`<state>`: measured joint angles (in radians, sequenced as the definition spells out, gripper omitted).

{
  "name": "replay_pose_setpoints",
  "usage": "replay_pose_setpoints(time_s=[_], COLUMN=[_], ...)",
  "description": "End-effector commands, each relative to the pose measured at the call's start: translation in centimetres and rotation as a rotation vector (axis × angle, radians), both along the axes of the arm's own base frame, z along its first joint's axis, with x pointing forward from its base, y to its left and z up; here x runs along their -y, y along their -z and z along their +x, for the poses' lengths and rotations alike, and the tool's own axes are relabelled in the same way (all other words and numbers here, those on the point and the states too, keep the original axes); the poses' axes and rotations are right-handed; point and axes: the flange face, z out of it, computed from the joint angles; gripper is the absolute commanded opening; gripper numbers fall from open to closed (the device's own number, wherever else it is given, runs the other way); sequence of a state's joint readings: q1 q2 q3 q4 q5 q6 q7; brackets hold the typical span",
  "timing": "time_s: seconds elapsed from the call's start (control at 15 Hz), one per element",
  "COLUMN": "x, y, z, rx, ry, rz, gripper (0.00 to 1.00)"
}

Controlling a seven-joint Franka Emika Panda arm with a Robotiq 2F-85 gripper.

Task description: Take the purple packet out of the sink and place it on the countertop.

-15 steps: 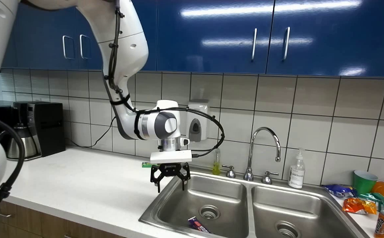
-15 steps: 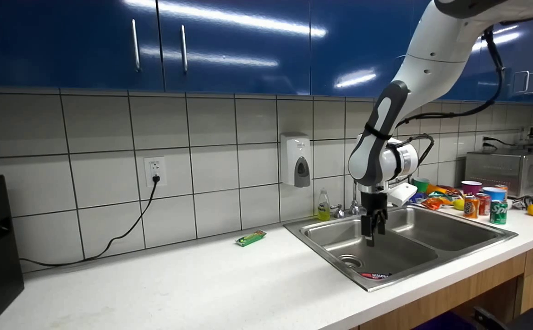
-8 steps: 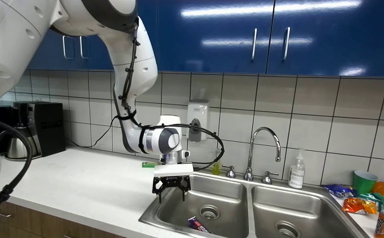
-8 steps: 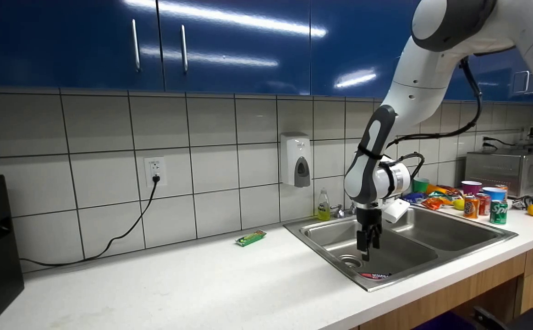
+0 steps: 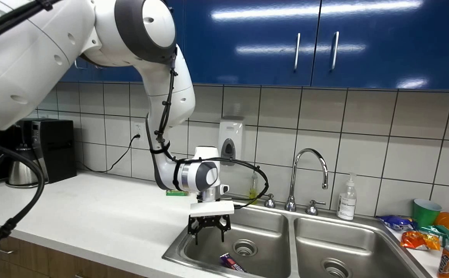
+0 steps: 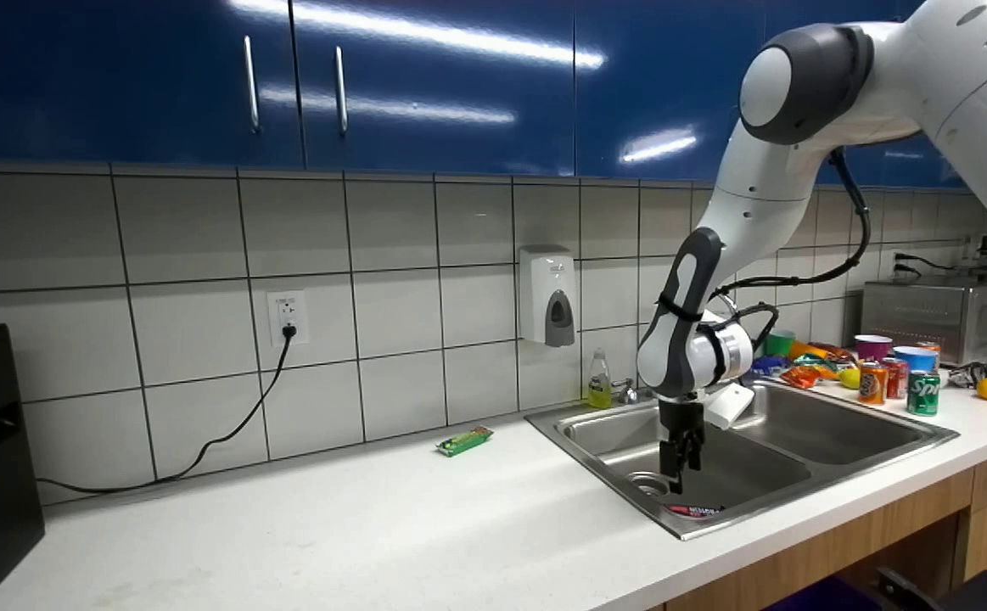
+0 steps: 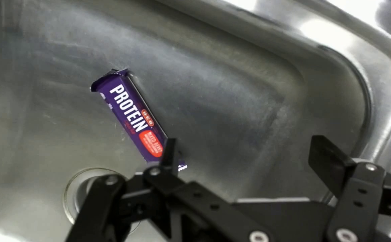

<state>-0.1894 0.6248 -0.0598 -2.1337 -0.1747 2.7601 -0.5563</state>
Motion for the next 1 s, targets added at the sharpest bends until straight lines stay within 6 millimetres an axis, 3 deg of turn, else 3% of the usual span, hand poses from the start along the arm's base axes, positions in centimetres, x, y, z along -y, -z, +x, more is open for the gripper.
replay_pose_setpoints(time_s=[0.0, 0.67, 0.93], x=[1.0, 3.2, 2.9], y=[1.6, 7.0, 7.4], z=[1.6, 3.1, 2.7], rx=[0.016, -0.013, -0.026], ry=[-0.026, -0.029, -0.019], rz=[-0.015, -0.047, -0.041], gripper=[1.0, 1.0, 1.0])
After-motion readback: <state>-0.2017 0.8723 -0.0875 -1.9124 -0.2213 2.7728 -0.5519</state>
